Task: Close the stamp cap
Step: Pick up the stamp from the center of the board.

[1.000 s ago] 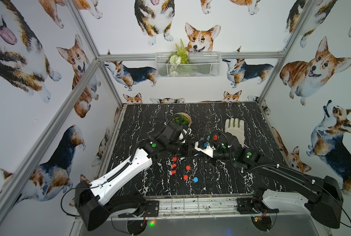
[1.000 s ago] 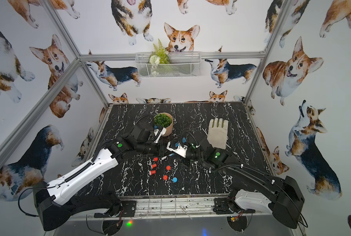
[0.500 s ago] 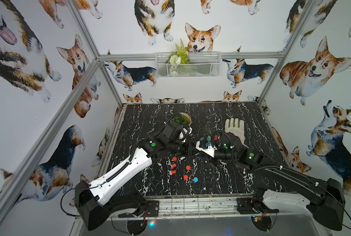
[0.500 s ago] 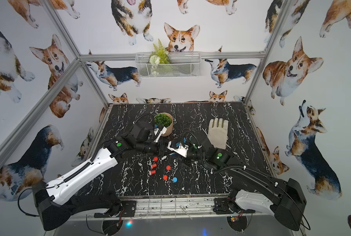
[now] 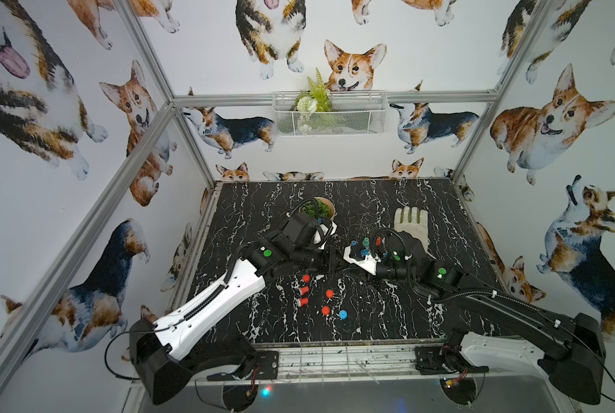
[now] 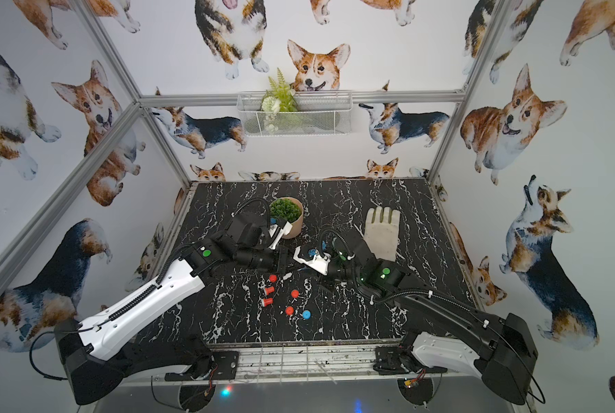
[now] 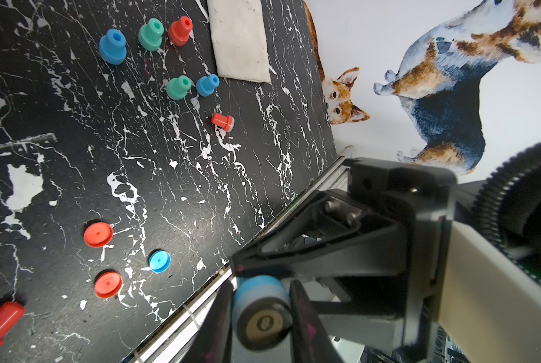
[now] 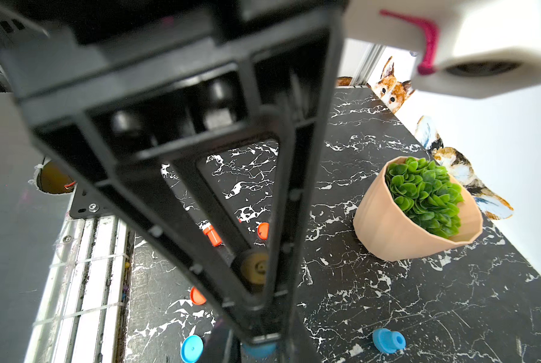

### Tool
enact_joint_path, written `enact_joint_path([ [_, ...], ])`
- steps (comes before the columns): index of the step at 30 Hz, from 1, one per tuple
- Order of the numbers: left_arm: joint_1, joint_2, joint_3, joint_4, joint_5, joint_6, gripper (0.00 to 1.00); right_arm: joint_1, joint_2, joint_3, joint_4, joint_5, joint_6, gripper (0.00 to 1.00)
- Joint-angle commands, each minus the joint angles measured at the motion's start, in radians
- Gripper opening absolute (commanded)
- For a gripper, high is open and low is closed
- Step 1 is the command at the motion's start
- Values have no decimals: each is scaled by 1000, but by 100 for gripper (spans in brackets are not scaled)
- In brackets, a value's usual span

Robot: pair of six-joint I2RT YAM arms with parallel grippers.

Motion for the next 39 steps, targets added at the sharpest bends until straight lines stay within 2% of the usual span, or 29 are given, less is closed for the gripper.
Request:
enact_joint_path([
  [1, 0, -17, 29, 7, -7, -2, 22, -1, -29, 10, 57, -11, -14, 17],
  [6, 9, -47, 75, 53, 0, -25, 20, 0, -99, 12, 111, -10, 8, 31],
  [14, 54, -118, 97, 282, 118, -176, 17, 0, -204, 31, 282, -33, 82, 39],
  [23, 79, -134, 77, 631, 306, -407, 17, 0, -221, 88, 515, -89, 209, 43],
  [32, 79, -134, 99, 712, 360, -454, 17, 0, -190, 134, 625, -69, 246, 44],
  [39, 79, -136, 108, 722, 378, -455, 17, 0, -190, 133, 627, -53, 238, 44],
])
